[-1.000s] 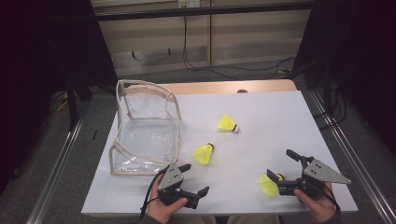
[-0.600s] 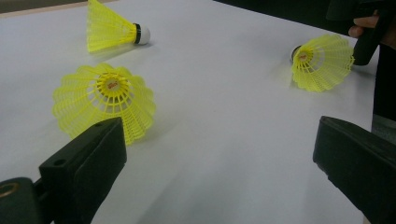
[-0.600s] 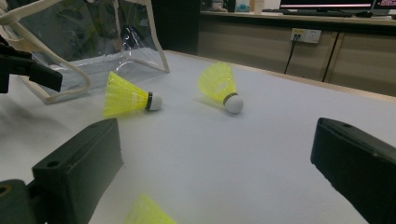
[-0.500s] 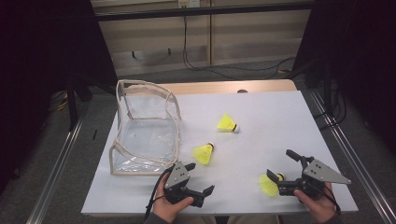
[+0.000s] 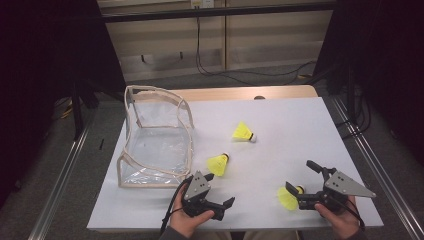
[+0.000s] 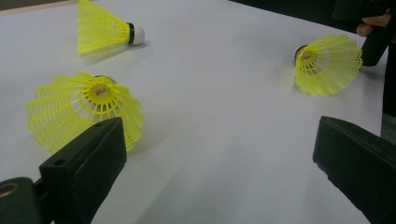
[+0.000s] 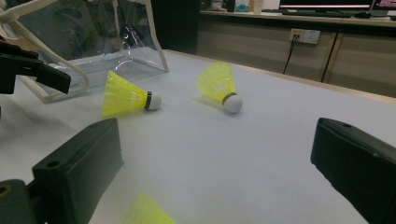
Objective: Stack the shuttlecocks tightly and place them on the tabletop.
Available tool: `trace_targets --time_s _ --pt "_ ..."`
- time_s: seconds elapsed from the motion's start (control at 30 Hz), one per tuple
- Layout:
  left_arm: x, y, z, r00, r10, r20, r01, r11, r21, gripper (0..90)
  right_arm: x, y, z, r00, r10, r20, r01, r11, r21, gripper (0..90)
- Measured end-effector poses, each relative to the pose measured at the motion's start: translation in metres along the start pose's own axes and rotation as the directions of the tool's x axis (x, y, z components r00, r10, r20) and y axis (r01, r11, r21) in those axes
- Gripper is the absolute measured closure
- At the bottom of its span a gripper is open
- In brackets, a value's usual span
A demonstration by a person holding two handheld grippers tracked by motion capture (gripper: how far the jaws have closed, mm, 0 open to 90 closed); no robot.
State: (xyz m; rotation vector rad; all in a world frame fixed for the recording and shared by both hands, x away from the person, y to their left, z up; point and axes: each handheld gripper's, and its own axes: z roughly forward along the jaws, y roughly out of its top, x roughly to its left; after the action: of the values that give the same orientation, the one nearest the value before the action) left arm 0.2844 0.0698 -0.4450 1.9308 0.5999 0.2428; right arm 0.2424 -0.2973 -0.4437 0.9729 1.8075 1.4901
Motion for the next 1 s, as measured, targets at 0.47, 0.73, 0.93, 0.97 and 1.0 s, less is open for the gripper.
trace_targets --time_s 0.47,0.73,0.93,0.97,1.0 --pt "-0.003 0.007 0.015 1.0 -0.008 -0.005 0.008 0.9997 0.022 2.9 -0.001 0.0 0.0 1.0 0.001 0.0 -0.001 1.0 0.002 1.3" --pt "-0.005 0.009 0.025 0.9997 -0.015 -0.02 0.016 0.9993 0.032 3.5 0.0 0.0 -0.001 1.0 0.0 -0.001 0.0 1.0 0.001 1.3" --pt "-0.002 0.011 0.03 0.999 -0.022 -0.04 0.024 0.9989 0.04 4.1 -0.001 0.0 -0.001 1.0 -0.004 0.002 0.004 1.0 0.001 1.3" --pt "-0.002 0.012 0.031 0.9988 -0.027 -0.042 0.029 0.9987 0.041 4.3 -0.001 0.0 -0.001 1.0 -0.002 0.002 0.002 1.0 0.002 1.3" --pt "-0.001 0.012 0.031 0.9982 -0.032 -0.05 0.033 0.9989 0.034 4.4 -0.001 0.0 -0.001 1.0 -0.005 0.002 0.005 1.0 0.001 1.3"
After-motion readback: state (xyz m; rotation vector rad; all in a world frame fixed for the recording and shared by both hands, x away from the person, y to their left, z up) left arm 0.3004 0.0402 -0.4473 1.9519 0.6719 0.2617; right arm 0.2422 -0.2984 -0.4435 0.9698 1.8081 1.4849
